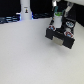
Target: Open the kcup holder, insert the kcup into the holder, and close the kcup holder
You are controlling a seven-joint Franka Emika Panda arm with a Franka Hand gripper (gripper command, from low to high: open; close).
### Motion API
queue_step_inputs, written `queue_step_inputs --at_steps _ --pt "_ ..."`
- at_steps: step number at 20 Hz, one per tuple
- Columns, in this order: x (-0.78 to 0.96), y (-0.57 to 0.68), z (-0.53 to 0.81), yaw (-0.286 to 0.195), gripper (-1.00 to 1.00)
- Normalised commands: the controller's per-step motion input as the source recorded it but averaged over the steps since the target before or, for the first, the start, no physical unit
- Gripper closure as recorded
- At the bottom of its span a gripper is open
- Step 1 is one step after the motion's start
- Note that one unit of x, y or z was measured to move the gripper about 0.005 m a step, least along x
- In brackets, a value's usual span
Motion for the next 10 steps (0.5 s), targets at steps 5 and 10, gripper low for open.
queue_step_inputs --at_steps 5,10 --pt "-0.22 0.53 -0.03 0.085 1.0" --pt "-0.34 0.46 -0.09 0.099 1.0"
